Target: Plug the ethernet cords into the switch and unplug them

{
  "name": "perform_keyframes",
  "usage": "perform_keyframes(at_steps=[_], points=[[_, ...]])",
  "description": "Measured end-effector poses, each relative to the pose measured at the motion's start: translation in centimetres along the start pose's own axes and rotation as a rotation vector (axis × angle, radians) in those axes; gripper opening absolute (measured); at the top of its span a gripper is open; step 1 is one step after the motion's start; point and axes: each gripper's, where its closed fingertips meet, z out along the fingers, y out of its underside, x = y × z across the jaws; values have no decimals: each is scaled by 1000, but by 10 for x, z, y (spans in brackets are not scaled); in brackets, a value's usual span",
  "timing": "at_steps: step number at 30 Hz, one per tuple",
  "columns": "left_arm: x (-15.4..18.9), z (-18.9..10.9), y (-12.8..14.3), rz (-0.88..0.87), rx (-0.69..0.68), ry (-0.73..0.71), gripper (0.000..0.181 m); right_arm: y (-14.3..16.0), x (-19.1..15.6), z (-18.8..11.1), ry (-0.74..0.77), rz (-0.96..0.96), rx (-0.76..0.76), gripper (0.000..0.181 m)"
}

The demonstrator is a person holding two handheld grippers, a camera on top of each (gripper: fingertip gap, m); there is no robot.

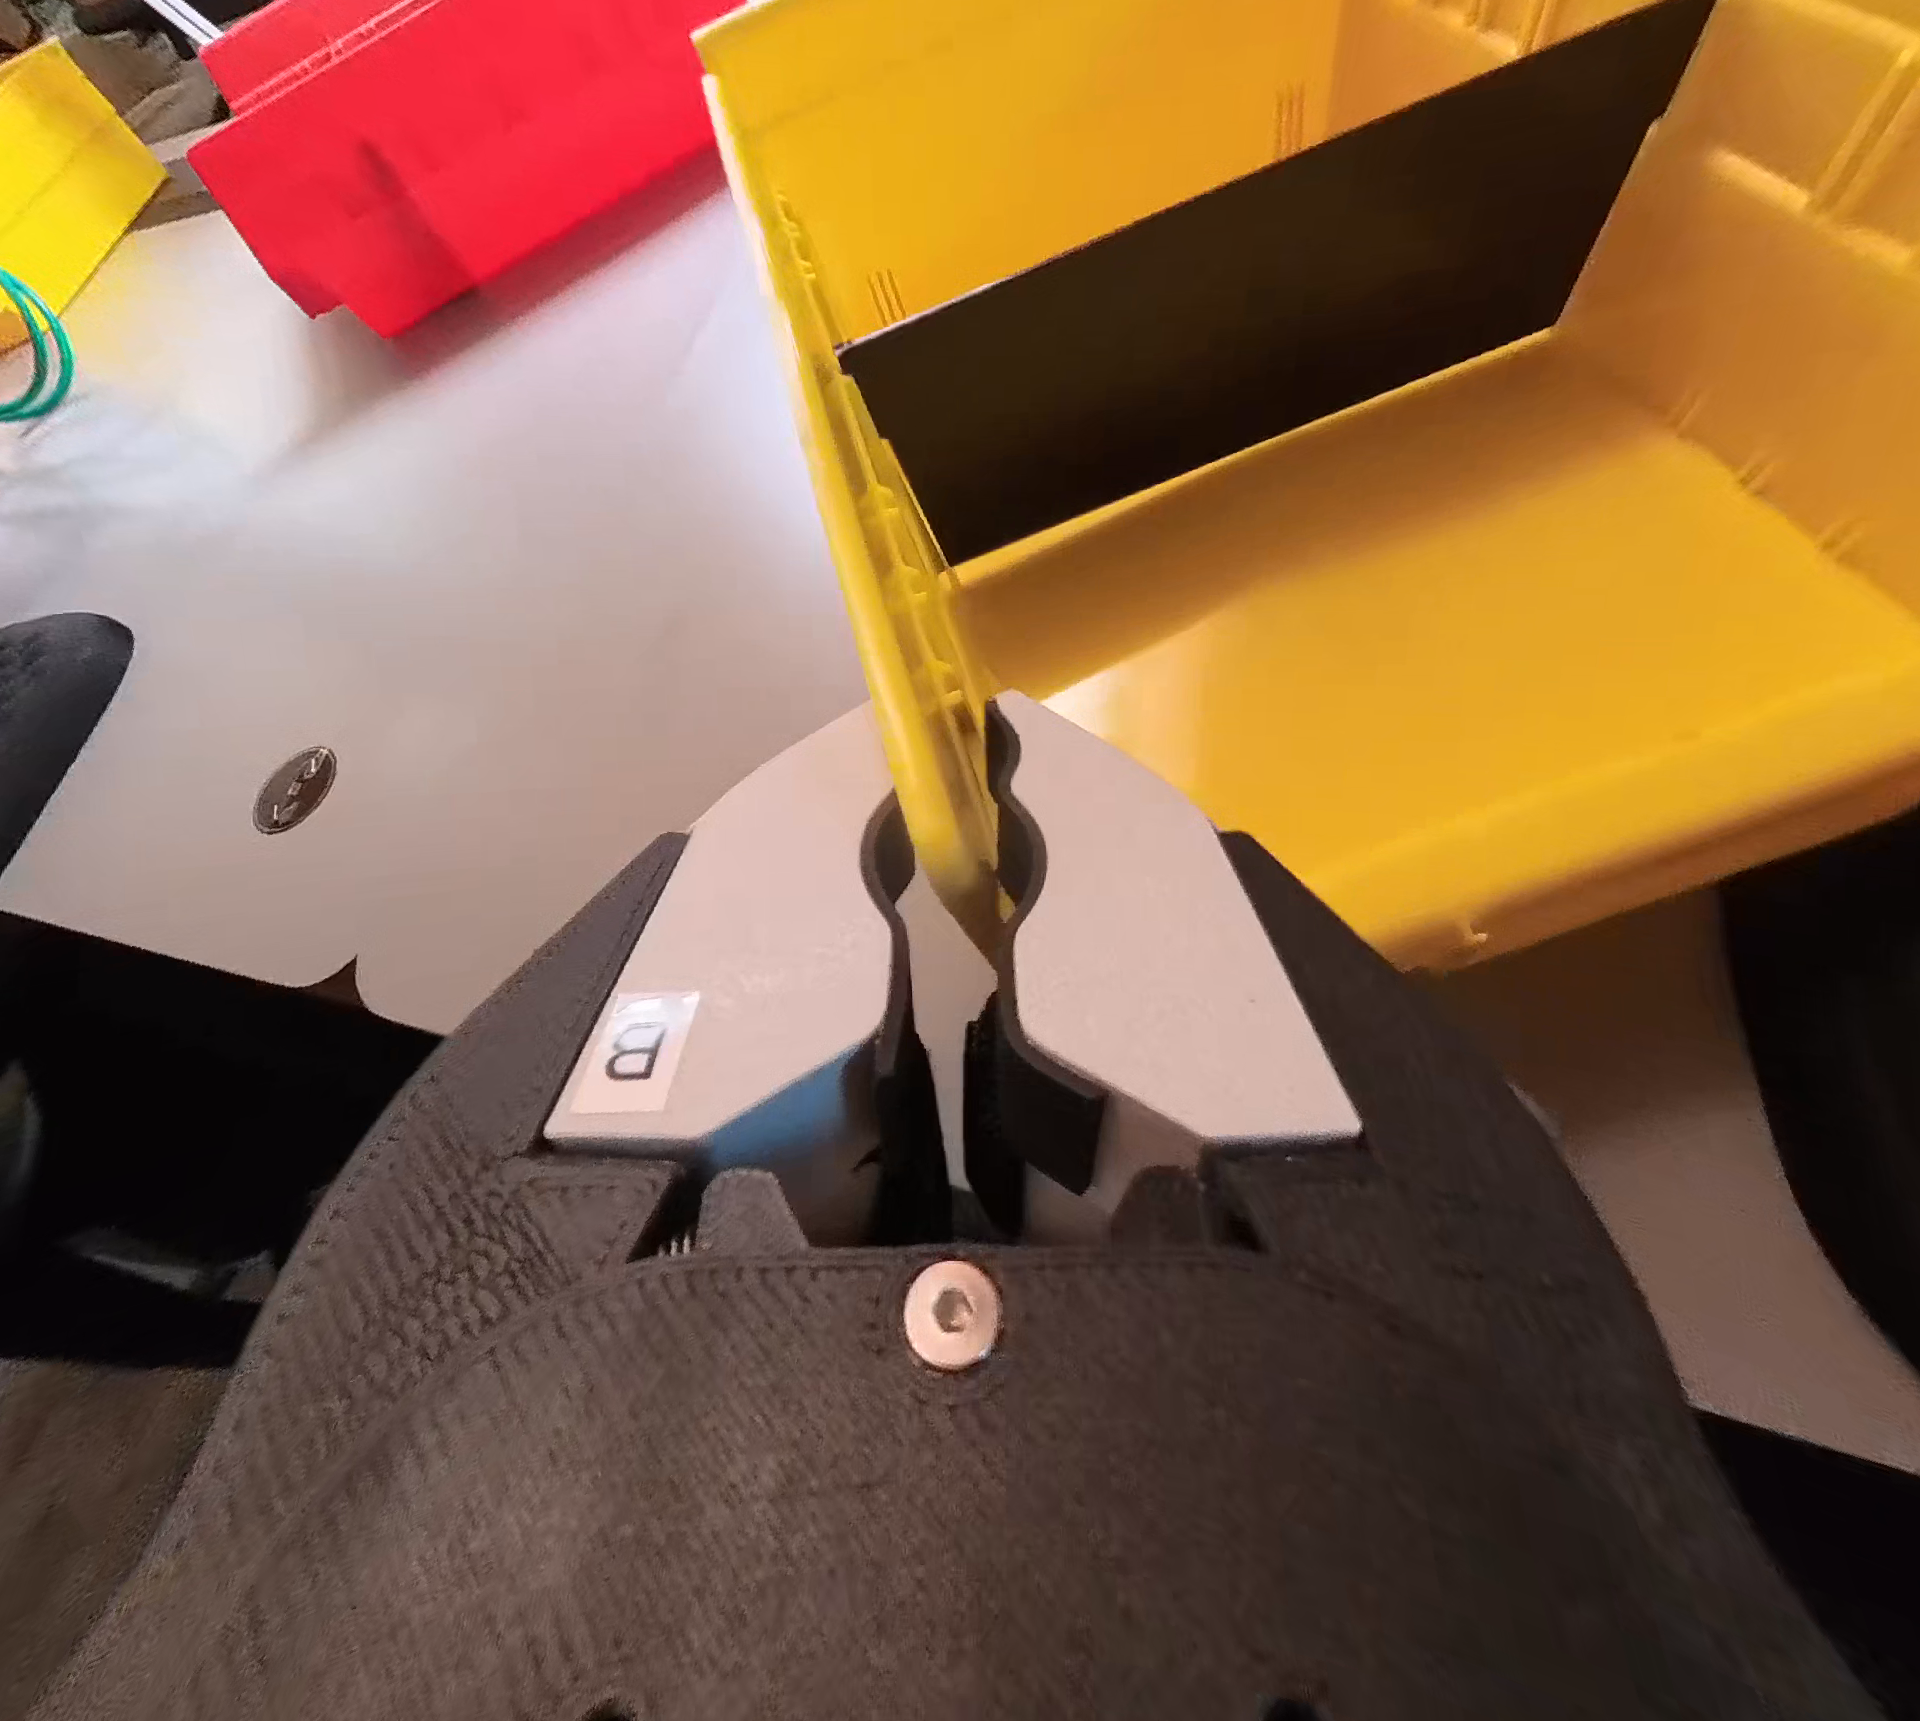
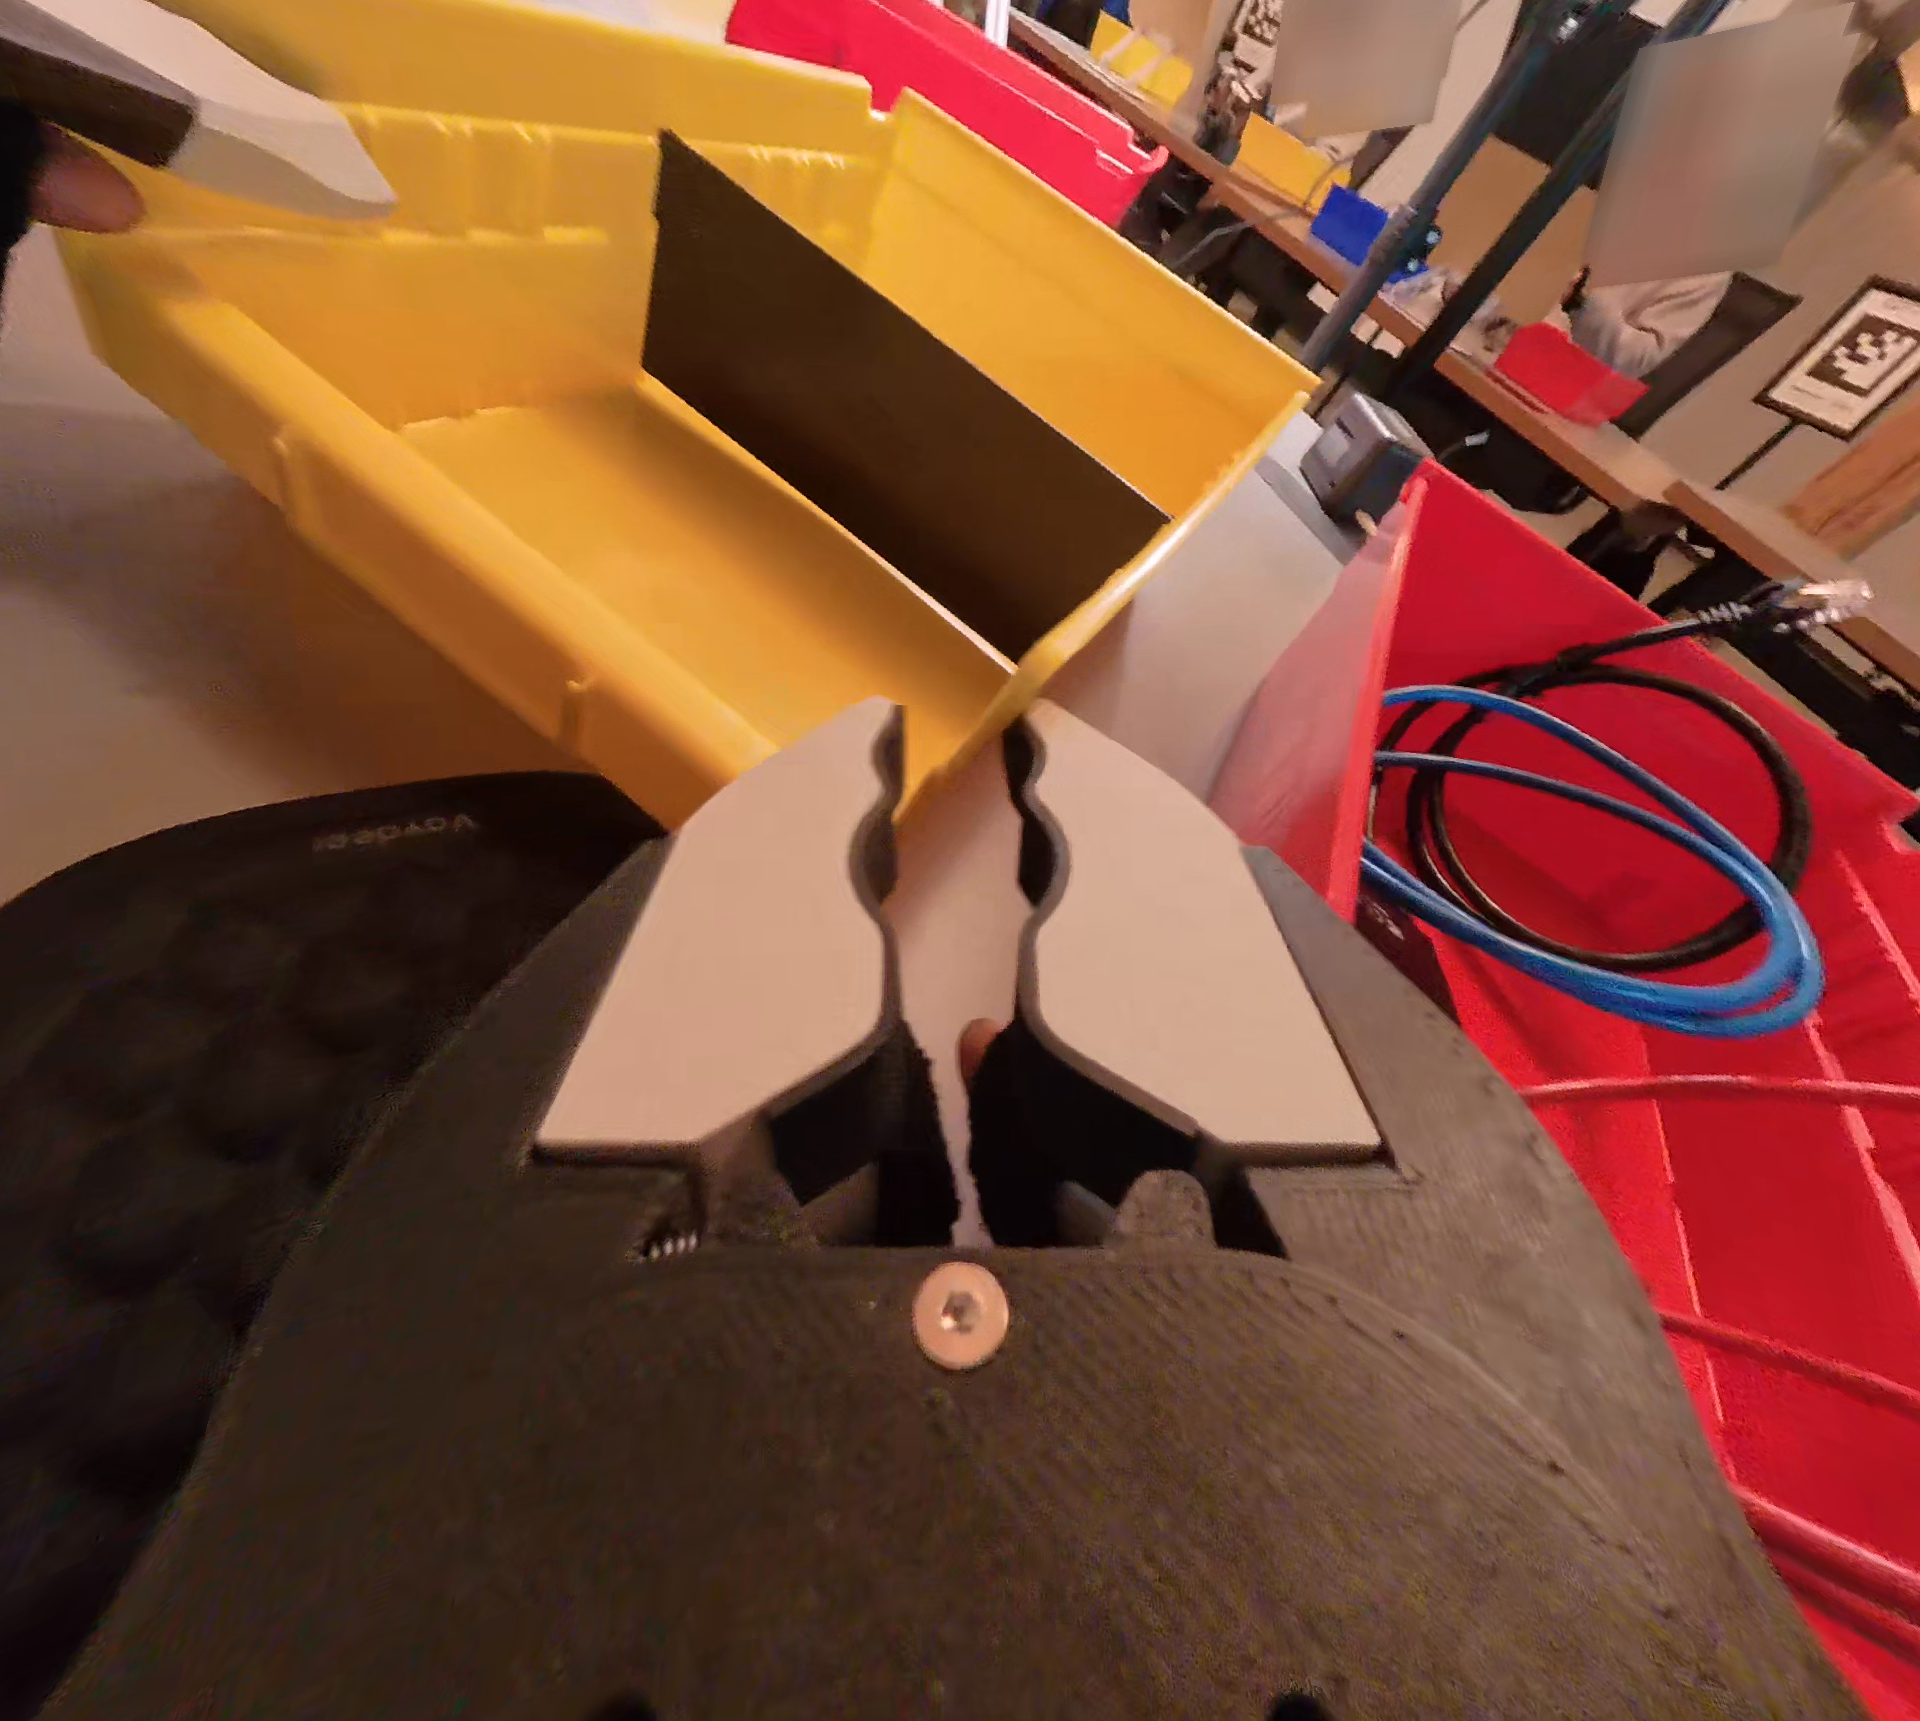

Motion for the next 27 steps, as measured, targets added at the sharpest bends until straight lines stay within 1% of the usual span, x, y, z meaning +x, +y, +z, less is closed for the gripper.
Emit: perform_keyframes(at_steps=[2,3,4,6,7,9,10,12,14,17,19,21,24,27], points=[[2,5,-2,-24,41,26,18,1,1,0,-3,-3,-3,15],[0,7,-2,-43,59,32,18,0,0,-1,-9,-10,3,15],[-1,9,-4,-61,83,43,10,0,-1,-2,-9,-27,8,16],[-1,8,-10,-74,118,43,8,0,0,-4,27,-112,18,16],[-4,4,-16,-41,131,5,7,-2,0,-5,44,-165,39,16],[-8,-10,-31,48,184,-78,7,-8,1,-10,57,-180,96,17],[-9,-19,-40,53,225,-100,7,-14,3,-15,59,-161,142,17],[-12,-41,-60,12,344,-123,5,-30,7,-26,88,-184,251,18],[-15,-64,-77,8,455,-162,5,-49,12,-41,162,-273,370,19],[-10,-99,-108,-51,693,-163,5,-74,24,-73,267,-318,505,19],[2,-117,-127,-73,833,-141,4,-84,37,-97,342,-346,555,18],[21,-128,-144,-62,939,-113,5,-86,53,-121,411,-395,560,18],[59,-137,-166,-54,1040,-43,5,-77,77,-159,490,-439,531,19],[109,-140,-184,-75,1105,70,5,-61,102,-203,581,-462,495,18]])
